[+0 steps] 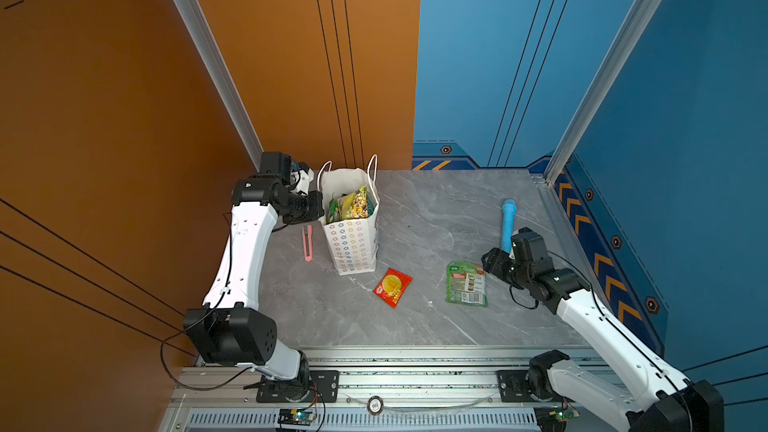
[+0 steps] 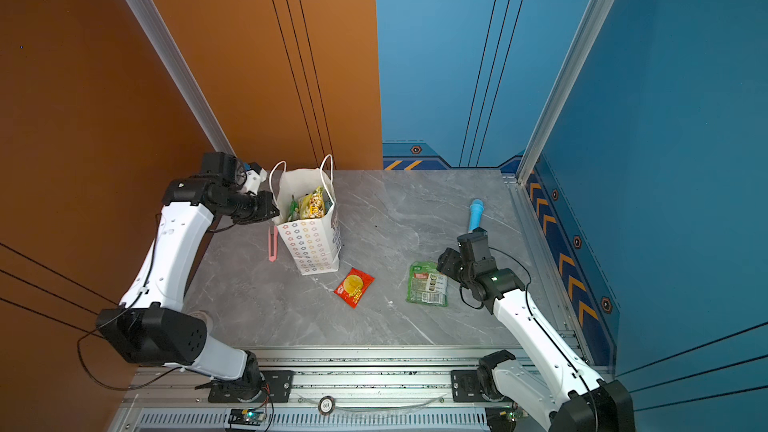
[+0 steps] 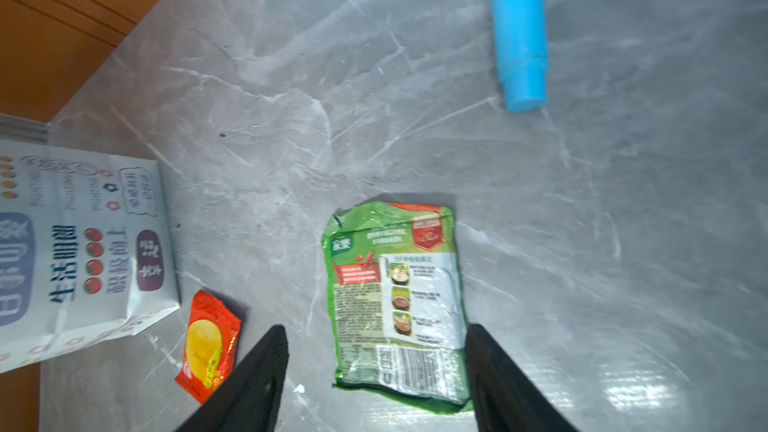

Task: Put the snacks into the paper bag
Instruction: 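Move the right gripper down to the green-and-white soup packet, then grasp the green-and-white soup packet by its edge with the right gripper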

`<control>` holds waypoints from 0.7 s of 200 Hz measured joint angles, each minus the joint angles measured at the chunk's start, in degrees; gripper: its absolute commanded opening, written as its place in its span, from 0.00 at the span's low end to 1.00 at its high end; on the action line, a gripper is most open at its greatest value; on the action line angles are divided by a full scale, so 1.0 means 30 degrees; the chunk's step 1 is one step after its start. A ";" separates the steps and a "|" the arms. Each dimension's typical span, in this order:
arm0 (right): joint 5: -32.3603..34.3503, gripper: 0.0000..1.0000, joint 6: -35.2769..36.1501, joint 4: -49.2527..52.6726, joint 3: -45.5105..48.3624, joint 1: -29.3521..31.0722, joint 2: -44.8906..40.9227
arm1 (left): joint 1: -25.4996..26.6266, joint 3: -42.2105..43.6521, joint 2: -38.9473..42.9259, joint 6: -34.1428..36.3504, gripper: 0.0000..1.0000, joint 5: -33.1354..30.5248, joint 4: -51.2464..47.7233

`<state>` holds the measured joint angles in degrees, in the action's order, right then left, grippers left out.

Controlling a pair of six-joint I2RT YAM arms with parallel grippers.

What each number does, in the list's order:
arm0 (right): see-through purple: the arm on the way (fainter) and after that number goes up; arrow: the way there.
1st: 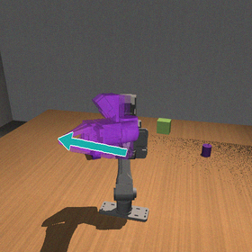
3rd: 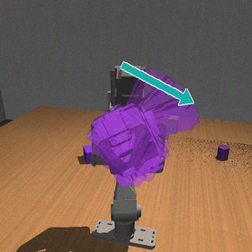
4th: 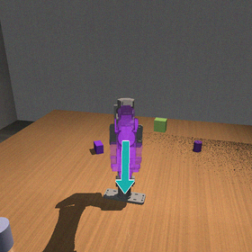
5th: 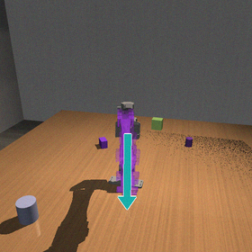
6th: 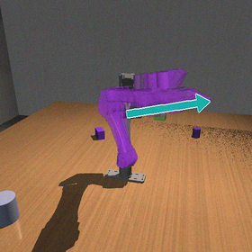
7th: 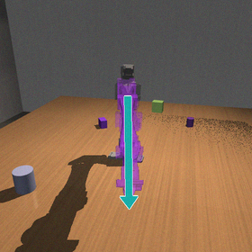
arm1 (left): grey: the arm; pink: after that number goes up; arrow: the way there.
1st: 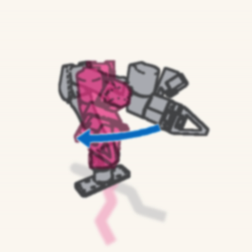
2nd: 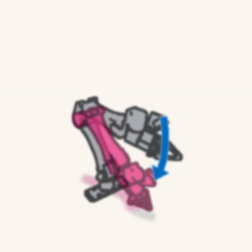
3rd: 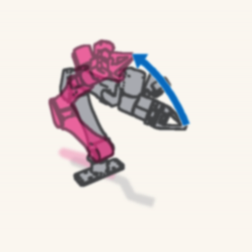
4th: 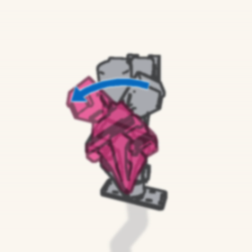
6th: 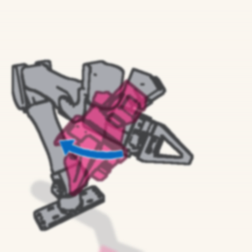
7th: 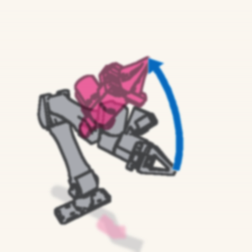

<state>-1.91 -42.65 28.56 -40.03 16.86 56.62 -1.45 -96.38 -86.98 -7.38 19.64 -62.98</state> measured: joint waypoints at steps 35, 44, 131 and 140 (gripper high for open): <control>-0.0692 0.67 -0.0080 -0.0015 0.0918 -0.0372 0.0357 | 0.0000 0.0036 0.0022 0.0000 0.00 0.0000 0.0015; -0.0852 0.67 -0.0073 -0.0066 0.1005 -0.0401 0.0634 | 0.0000 0.0146 0.0080 0.0000 0.00 0.0000 0.0073; -0.1566 0.60 -0.0066 -0.1399 0.1698 -0.0240 0.4240 | 0.0000 0.0270 0.0248 -0.0007 0.00 -0.0015 0.0080; -0.1566 0.58 -0.0051 -0.1581 0.1741 -0.0153 0.4517 | 0.0000 0.0270 0.0248 -0.0007 0.00 -0.0015 0.0080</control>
<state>-6.61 -42.81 23.81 -34.81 16.40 70.17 -1.45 -95.57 -86.24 -7.40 19.59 -62.74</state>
